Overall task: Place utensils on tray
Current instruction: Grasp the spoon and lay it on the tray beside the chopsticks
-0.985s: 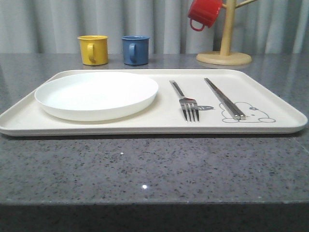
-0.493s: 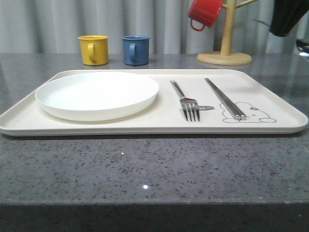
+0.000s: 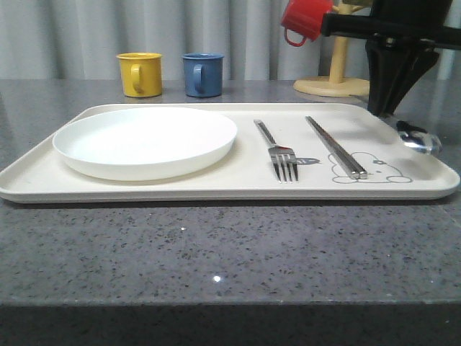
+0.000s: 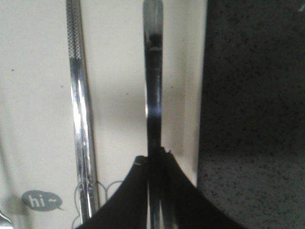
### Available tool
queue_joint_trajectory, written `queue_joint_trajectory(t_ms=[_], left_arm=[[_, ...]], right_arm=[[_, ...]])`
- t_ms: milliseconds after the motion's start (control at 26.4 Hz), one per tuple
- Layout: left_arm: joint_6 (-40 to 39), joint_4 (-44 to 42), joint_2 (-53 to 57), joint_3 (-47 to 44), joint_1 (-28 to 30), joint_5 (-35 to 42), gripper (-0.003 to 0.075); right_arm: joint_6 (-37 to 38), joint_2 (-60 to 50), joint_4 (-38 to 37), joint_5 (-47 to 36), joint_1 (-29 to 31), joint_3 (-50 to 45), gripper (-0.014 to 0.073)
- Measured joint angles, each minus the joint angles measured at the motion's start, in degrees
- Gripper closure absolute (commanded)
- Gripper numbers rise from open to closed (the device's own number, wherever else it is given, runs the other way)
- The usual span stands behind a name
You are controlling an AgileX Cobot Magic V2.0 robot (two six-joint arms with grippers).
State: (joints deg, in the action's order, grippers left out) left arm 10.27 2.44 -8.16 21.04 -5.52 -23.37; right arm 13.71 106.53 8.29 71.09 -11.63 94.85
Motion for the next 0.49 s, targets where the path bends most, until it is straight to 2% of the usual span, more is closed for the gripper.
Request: queue_joint_trajectory(t_ms=[227, 493], left_arm=[[0.0, 0.0, 0.0, 0.0, 0.0, 0.0, 0.0738], [0.0, 0.0, 0.0, 0.0, 0.0, 0.0, 0.0738]], right_arm=[[0.5, 2.8, 0.5, -0.2, 0.0, -0.1, 0.0573], [1.1, 3.1, 0.5, -0.2, 0.0, -0.1, 0.0334]])
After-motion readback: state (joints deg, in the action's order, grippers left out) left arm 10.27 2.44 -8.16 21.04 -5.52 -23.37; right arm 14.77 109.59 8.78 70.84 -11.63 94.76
